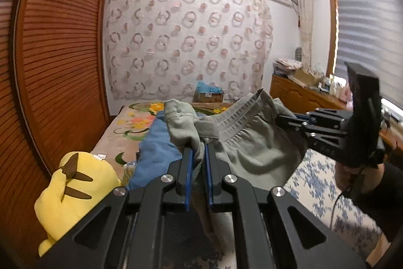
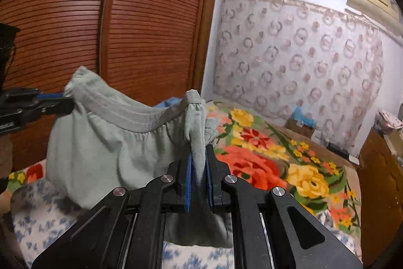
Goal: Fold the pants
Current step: 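Lift the pants with the right gripper and carry toward the denim pile, then lower the held pants onto the blue denim pile with the right gripper, then open the right gripper to release the pants on the denim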
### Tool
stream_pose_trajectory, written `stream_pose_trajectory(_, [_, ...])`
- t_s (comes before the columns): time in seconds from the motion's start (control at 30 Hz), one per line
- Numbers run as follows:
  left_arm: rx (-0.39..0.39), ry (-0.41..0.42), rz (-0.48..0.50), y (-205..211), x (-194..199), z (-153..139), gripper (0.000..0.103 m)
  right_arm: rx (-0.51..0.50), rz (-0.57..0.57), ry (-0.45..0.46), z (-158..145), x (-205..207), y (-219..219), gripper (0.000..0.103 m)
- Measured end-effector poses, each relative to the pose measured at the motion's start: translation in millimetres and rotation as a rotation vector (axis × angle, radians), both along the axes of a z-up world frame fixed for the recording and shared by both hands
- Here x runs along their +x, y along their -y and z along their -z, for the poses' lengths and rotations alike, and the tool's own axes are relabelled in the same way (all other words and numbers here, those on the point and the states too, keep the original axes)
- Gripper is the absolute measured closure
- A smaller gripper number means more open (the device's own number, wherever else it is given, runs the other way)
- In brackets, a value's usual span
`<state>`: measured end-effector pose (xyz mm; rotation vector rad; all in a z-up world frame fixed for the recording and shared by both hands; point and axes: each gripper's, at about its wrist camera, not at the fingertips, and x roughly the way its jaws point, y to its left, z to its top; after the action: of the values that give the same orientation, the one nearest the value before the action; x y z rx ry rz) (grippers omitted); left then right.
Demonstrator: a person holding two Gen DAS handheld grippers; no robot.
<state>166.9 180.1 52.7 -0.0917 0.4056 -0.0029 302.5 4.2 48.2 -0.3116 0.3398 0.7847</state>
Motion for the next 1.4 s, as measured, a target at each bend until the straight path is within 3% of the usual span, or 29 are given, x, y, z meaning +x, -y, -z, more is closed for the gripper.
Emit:
stream_pose_trajectory(0.2, [-0.012,0.012,-0.05,-17.3,2.0,6.6,0.097,0.026,-0.069,-0.032,-5.7,34.7,-41.1,0.096])
stream_pose_trajectory(0.63, [-0.085,-0.011,-0.168,-53.1,-8.4,37.7,0.097,-0.063,-0.126,-0.039,-4.0,69.0,-139.5,0.096])
stream_pose_trajectory(0.73, [-0.105,-0.041,-0.171,-55.4,-6.4,46.8,0.097,-0.08,-0.126,-0.063,2.0,72.8,-146.8,0.095])
stream_pose_trajectory(0.87, [-0.116,-0.064,-0.188,-55.6,-5.9,56.4,0.097,-0.054,-0.084,-0.098,1.9,80.4,-142.4,0.07])
stream_pose_trajectory(0.93, [-0.122,-0.073,-0.2,-56.1,-6.1,61.1,0.097,-0.016,-0.078,-0.125,0.1,82.4,-134.1,0.064])
stream_pose_trajectory(1.07, [-0.14,-0.089,-0.212,-58.3,-7.0,67.9,0.097,0.049,-0.181,-0.231,7.1,81.0,-114.8,0.064])
stream_pose_trajectory(1.2, [-0.131,-0.121,-0.217,-57.3,-5.4,74.3,0.094,-0.013,-0.18,-0.281,27.7,85.3,-113.4,0.064])
stream_pose_trajectory(1.4, [-0.114,-0.157,-0.192,-54.7,-3.2,80.5,0.072,-0.063,-0.095,-0.279,49.8,105.1,-109.9,0.067])
